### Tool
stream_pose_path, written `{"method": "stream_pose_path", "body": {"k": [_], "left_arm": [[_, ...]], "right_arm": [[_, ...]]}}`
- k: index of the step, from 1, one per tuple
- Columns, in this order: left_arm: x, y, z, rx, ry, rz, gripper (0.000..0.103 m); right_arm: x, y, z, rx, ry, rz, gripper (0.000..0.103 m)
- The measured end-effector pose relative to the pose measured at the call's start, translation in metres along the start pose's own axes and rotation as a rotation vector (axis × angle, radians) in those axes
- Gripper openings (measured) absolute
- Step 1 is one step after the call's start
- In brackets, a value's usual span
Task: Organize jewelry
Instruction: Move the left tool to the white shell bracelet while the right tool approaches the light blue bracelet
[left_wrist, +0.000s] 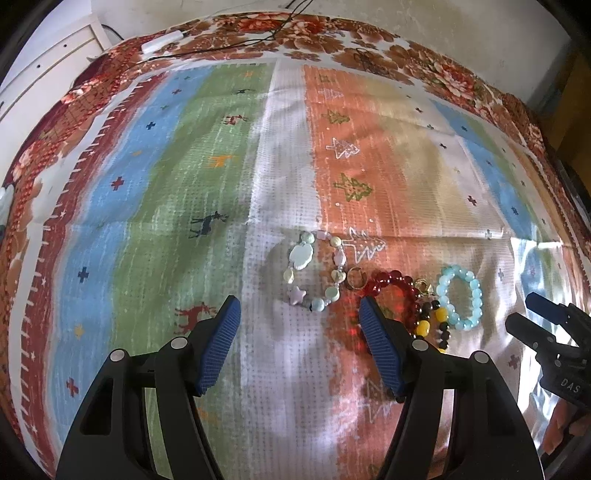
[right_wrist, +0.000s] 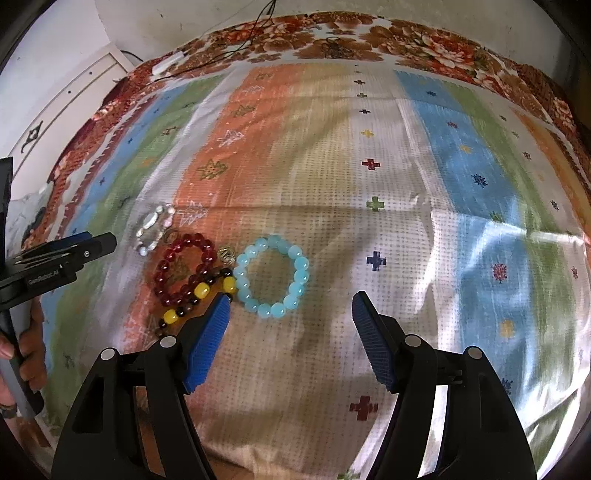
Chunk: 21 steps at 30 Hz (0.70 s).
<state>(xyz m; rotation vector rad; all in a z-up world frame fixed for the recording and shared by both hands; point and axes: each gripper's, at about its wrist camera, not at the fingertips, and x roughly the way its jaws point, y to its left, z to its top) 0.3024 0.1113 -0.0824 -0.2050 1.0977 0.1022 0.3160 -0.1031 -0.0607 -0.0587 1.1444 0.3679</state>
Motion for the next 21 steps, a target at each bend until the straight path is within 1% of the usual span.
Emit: {"method": "stream_pose_path", "body": {"k": [3,9,11,13,14,16,20,21], "left_arm": [[0.004,-0.001,0.004,0.011,-0.001,-0.004,0.067],[0.016,-0.001,0.010,0.020,0.006,0.015,0.067],[0.022,0.000,0.012,0.025,0.013,0.019,0.064],[0.026,0.000,0.013,0.035,0.010,0.014,0.064],[0.028,0.000,0.014,0.039,0.007,0.016,0.064],[0.031,-0.001,0.015,0.049,0.007,0.023,0.064],[0.040,-0.001,0.018,0.059,0.014,0.029,0.064],[0.043,0.000,0.018,0.063,0.018,0.029,0.061]], "right_arm": [[0.009,-0.001,0.003,0.006,0.015,0.006,0.068],[0.025,-0.001,0.007,0.002,0.038,-0.002,0.068],[0.032,-0.001,0.008,0.002,0.051,-0.005,0.068],[0.037,-0.004,0.008,0.024,0.062,0.023,0.068],[0.041,-0.008,0.009,0.058,0.075,0.045,0.068],[0.045,-0.012,0.010,0.084,0.083,0.054,0.068],[0.054,-0.008,0.013,0.059,0.076,0.005,0.068],[0.057,-0.006,0.013,0.048,0.074,-0.006,0.068]]}}
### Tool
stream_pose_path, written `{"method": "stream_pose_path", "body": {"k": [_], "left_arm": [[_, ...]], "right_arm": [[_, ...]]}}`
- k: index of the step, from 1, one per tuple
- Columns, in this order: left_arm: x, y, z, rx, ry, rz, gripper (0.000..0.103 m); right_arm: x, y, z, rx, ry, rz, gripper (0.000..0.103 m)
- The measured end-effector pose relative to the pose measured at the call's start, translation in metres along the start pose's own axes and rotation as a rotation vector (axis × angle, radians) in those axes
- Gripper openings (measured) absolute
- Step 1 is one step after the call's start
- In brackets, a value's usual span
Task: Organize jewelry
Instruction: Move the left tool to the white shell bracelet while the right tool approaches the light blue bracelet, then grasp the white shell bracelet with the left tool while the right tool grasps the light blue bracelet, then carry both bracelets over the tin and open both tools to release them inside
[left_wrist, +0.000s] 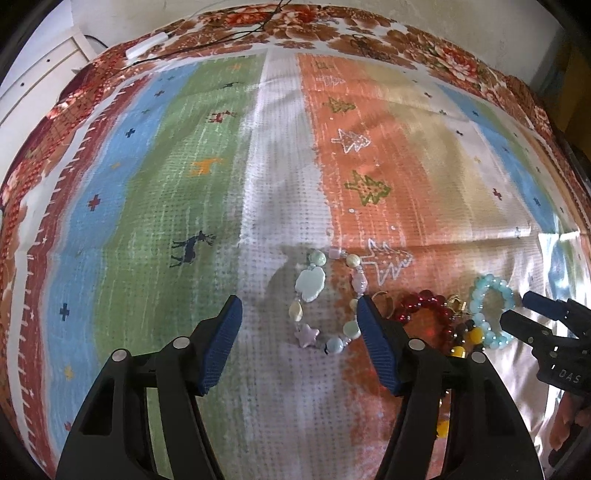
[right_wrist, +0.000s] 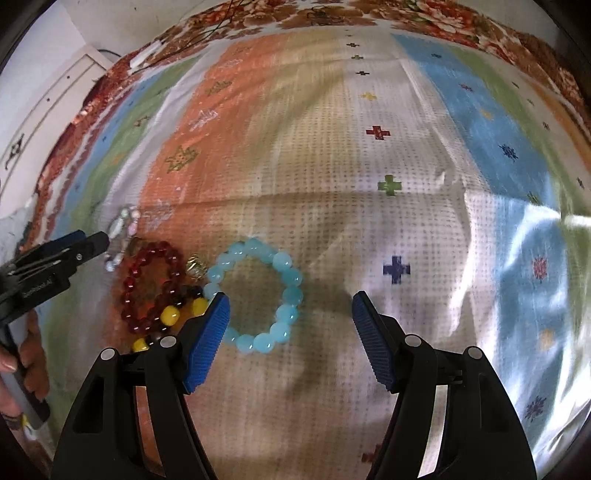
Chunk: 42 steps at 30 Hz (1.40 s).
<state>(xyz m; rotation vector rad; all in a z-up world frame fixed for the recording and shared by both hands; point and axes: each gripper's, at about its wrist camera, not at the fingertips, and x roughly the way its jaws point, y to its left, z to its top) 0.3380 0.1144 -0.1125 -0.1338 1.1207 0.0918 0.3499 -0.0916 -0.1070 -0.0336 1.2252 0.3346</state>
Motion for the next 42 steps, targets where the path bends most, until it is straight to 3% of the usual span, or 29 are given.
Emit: {"method": "stream_pose_path", "body": {"k": [13,14,15,17,19,22,23,31,42], "left_arm": [[0.019,-0.002,-0.001,0.043,0.014,0.043,0.051],[0.019,-0.003,-0.001,0.048,0.015,0.039,0.044],[0.019,-0.006,-0.001,0.060,0.020,0.019,0.030],[0.019,-0.012,-0.003,0.099,0.032,-0.002,0.010],[0.019,-0.016,-0.005,0.131,0.030,0.010,0.010],[0.018,-0.016,-0.006,0.143,0.028,0.010,0.010],[0.017,-0.016,-0.006,0.138,0.029,0.006,0.010],[-0.009,-0.018,-0.003,0.105,-0.017,-0.024,0.008],[-0.051,-0.022,-0.009,0.073,-0.076,-0.090,0.008]], "right_arm": [[0.011,0.013,0.003,-0.080,0.003,-0.093,0.068],[0.011,0.013,0.003,-0.081,0.005,-0.093,0.068],[0.011,0.012,0.003,-0.076,0.005,-0.090,0.068],[0.010,0.009,0.003,-0.069,0.007,-0.100,0.061],[0.009,0.008,0.003,-0.064,0.010,-0.112,0.052],[0.007,0.006,0.003,-0.064,0.021,-0.085,0.019],[0.007,0.006,0.003,-0.064,0.028,-0.075,0.013],[-0.002,0.010,-0.004,-0.084,0.016,-0.076,0.012],[-0.045,0.028,-0.012,-0.122,-0.074,-0.061,0.012]]}}
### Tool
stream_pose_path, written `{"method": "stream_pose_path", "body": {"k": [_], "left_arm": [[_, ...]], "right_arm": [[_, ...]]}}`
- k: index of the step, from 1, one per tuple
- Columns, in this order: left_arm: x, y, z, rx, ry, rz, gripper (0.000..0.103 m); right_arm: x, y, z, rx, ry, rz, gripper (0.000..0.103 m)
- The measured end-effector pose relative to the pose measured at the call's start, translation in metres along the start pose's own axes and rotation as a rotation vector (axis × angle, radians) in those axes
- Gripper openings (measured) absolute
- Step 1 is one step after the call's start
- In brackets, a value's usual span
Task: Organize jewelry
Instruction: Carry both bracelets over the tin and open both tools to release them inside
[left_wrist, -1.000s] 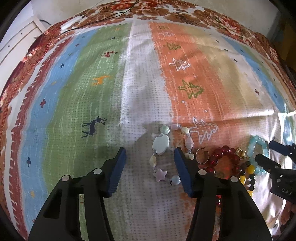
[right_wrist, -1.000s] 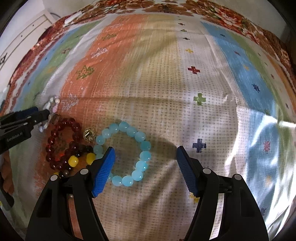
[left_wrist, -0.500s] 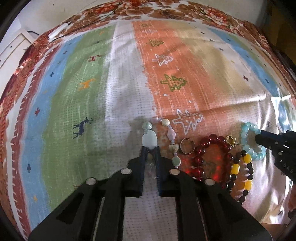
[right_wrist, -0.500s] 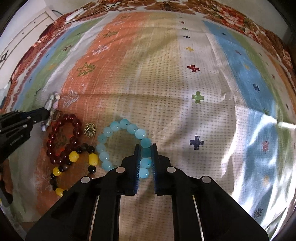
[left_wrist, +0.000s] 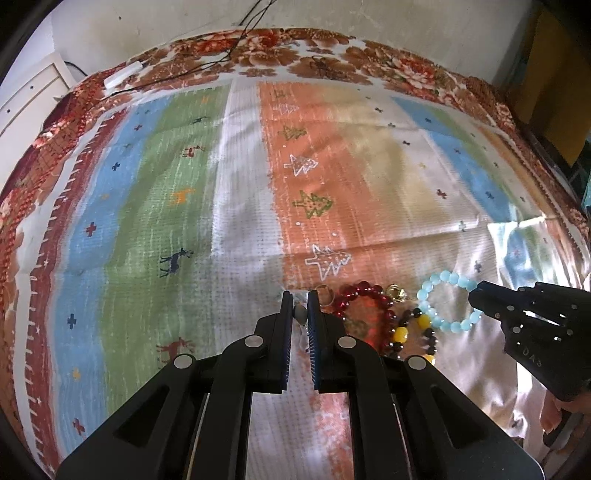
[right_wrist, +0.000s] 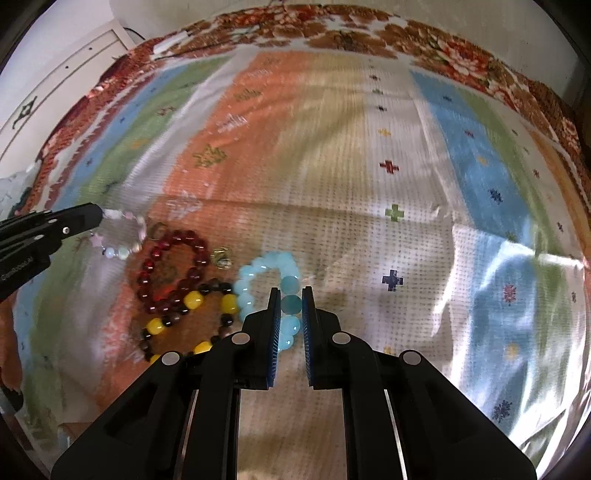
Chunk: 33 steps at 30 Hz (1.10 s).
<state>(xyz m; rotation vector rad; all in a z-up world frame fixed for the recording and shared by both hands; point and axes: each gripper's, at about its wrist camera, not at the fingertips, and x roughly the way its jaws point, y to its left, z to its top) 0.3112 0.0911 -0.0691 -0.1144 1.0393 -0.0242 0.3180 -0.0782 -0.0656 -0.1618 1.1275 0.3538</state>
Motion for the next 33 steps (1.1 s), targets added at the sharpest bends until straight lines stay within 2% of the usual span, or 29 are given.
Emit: {"method": "stream_pose_path", "body": {"k": [16,33], "left_arm": [[-0.043,-0.005,-0.009,-0.028,-0.054,-0.035,0.008],[-0.079,-0.019,-0.026,-0.003,-0.100,-0.073,0.008]], "right_arm": [[-0.036,0.014,-0.011,-0.050,-0.065,0.030,0.012],[-0.077,0.026,-0.031,-0.079,-0.140,0.026,0.012]]}}
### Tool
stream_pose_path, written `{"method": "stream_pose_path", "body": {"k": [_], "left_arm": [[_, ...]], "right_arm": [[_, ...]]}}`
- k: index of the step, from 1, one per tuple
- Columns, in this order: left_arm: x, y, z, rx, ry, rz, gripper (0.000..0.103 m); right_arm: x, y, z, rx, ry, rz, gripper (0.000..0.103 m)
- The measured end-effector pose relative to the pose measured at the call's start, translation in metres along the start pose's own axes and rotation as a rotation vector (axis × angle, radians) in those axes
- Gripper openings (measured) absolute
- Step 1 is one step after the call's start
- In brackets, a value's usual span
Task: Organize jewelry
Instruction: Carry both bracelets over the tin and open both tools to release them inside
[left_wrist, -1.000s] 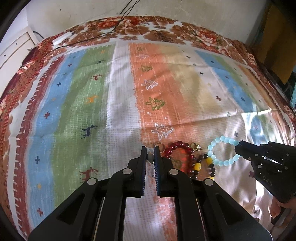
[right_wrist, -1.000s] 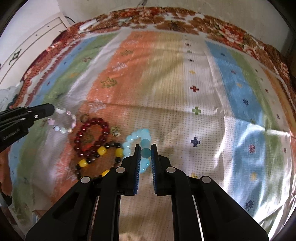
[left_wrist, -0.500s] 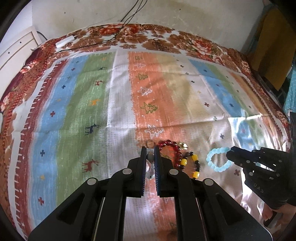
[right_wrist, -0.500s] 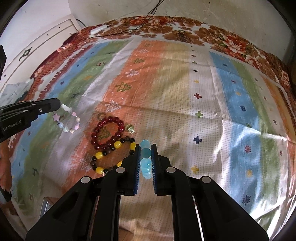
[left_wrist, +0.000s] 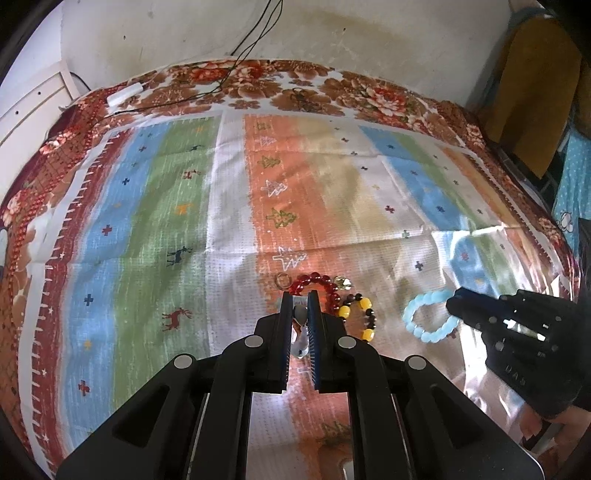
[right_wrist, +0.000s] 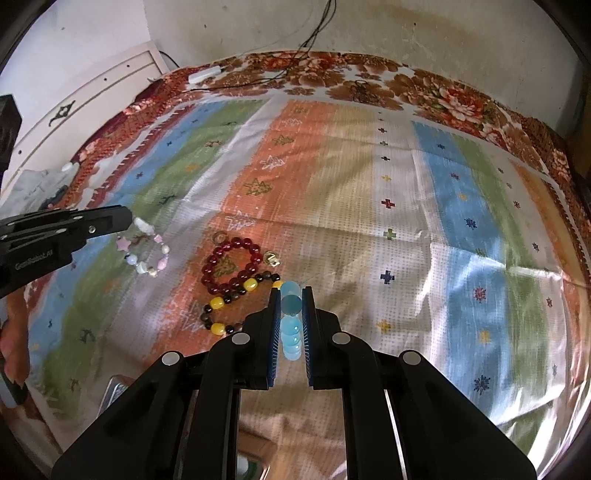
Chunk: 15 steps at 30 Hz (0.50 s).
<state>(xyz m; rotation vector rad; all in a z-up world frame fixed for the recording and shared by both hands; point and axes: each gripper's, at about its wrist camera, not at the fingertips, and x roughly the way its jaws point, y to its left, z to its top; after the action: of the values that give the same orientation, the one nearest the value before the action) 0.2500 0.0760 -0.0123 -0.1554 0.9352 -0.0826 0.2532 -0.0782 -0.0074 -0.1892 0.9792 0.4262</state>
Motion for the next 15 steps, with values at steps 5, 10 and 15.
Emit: {"method": "stream_pose_path", "body": {"k": [5,10,15], "left_arm": [[-0.012,-0.008,-0.004,0.010,-0.022,-0.015,0.008],[-0.028,-0.009,-0.010,-0.009,-0.053,-0.047,0.008],[-0.044,-0.014,-0.019,-0.012,-0.085,-0.070,0.008]], "right_arm": [[-0.017,0.010,-0.006,-0.035,-0.032,-0.004,0.012],[-0.037,0.013,-0.011,-0.020,-0.078,0.042,0.012],[-0.049,0.015,-0.015,-0.020,-0.105,0.059,0.012]]}}
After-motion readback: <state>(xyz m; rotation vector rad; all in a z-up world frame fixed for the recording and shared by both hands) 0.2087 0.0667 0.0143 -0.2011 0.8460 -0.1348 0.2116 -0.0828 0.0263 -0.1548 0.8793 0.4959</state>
